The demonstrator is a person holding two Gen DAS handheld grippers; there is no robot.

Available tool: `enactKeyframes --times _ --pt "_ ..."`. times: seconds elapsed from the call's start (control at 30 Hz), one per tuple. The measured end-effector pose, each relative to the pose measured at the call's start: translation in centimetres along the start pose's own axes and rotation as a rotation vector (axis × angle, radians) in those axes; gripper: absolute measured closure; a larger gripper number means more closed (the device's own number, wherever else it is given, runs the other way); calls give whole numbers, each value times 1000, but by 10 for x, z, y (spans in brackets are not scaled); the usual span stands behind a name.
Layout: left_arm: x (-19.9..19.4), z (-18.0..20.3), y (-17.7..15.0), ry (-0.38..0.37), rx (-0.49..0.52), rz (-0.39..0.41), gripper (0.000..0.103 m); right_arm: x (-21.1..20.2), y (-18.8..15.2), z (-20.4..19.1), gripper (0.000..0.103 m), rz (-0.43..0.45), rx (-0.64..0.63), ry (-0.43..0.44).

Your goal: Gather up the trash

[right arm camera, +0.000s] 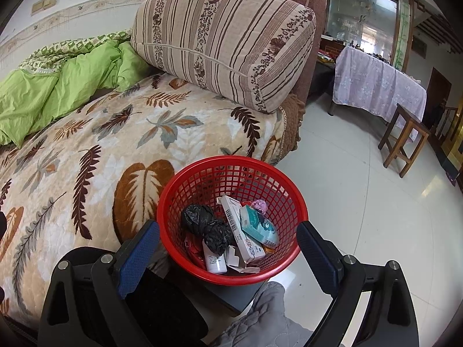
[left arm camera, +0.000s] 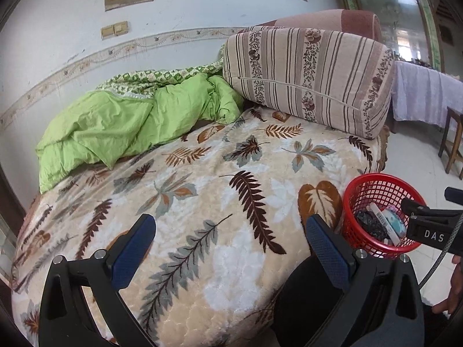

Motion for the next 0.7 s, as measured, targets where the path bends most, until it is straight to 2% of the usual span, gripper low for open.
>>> enactKeyframes --times 0.7 --pt "1 2 -4 -16 -4 -14 0 1 -1 1 7 -4 2 0"
Point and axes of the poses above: each gripper's, at about its wrist camera, not at the fingertips, and x roughly the way its jaws point, z to its right, y to its top, the point moved 10 cm from there along x, roughly the way its jaws point, and after that the axes turned 12 degrees about y, right-handed, at the moved point
